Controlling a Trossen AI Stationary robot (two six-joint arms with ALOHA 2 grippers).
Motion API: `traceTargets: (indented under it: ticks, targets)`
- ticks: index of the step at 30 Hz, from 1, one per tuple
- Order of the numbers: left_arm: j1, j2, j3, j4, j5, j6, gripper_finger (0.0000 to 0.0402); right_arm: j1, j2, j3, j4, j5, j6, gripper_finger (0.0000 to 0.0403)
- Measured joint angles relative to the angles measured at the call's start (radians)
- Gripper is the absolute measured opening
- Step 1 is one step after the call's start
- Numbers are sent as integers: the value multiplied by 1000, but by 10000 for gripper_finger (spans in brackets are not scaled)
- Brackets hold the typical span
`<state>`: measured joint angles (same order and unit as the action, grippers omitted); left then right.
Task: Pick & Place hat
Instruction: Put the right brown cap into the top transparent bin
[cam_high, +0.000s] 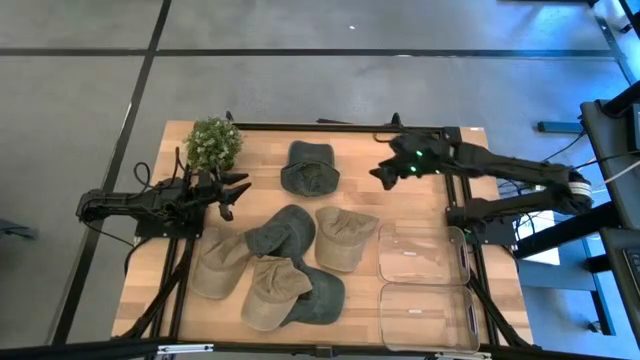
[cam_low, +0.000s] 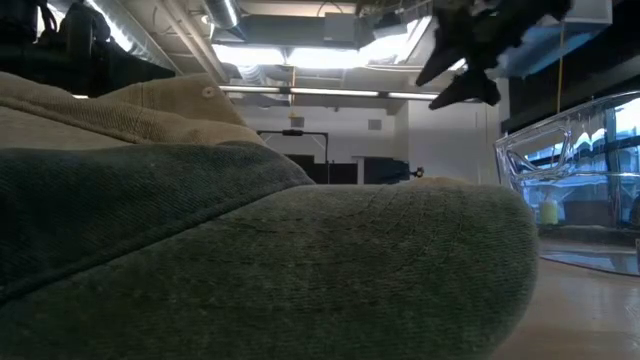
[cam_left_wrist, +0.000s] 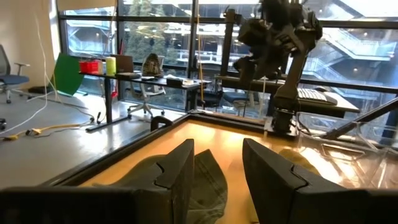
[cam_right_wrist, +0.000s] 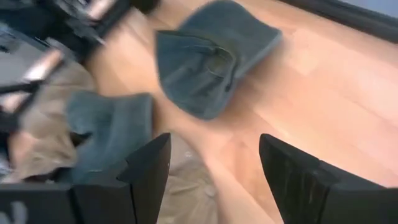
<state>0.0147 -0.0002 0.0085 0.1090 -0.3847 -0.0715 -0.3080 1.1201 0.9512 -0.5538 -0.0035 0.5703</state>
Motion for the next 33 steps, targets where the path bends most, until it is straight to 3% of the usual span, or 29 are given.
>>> traceTargets:
  ticks: [4,11,23,33]
  targets:
    - [0,0,0,0,0,-10,132,-17,132,154,-162,7,-78,246]
    - [0,0,0,0,0,-12,132,-5,298,304,-185,-65,-212,245]
    - [0,0,0,0,12,-12,132,57,359,238,-189,-106,-192,245]
    - [0,0,0,-1,-68,-12,132,137,549,189,-137,-104,-215,245]
